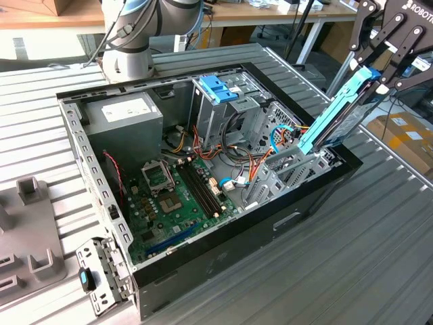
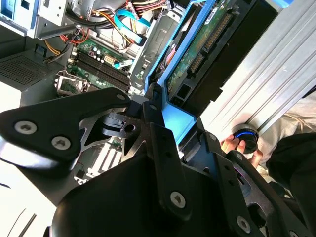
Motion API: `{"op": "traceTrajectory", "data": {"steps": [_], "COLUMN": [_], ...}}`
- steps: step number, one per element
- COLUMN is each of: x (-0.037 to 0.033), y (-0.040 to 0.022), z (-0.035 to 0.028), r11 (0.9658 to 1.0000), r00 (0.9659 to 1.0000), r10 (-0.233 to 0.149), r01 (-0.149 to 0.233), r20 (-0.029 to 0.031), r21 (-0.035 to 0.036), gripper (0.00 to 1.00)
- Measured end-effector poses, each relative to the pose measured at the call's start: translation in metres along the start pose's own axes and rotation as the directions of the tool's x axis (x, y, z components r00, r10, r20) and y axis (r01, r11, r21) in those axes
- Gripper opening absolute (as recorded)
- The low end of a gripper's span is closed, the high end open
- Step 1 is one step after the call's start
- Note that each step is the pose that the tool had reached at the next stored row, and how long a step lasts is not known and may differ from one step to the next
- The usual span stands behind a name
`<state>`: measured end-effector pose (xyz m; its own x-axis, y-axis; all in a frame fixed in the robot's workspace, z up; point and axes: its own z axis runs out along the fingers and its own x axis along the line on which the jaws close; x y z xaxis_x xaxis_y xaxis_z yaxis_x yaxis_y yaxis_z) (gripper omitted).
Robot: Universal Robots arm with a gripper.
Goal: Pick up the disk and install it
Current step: 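Insert the disk into the insertion slot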
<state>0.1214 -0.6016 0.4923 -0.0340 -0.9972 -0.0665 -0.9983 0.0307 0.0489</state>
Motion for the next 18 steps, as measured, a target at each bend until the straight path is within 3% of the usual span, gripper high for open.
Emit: {"op": "traceTrajectory", "data": {"steps": [18], "x": [0.0019], "y": [0.0022], "z": [0.0042], "r11": [1.0], "r00": [1.0], "r10": [-0.004], "r01": [0.004], "r20": [0.0], "r21": [-0.0003], "gripper": [0.37]}}
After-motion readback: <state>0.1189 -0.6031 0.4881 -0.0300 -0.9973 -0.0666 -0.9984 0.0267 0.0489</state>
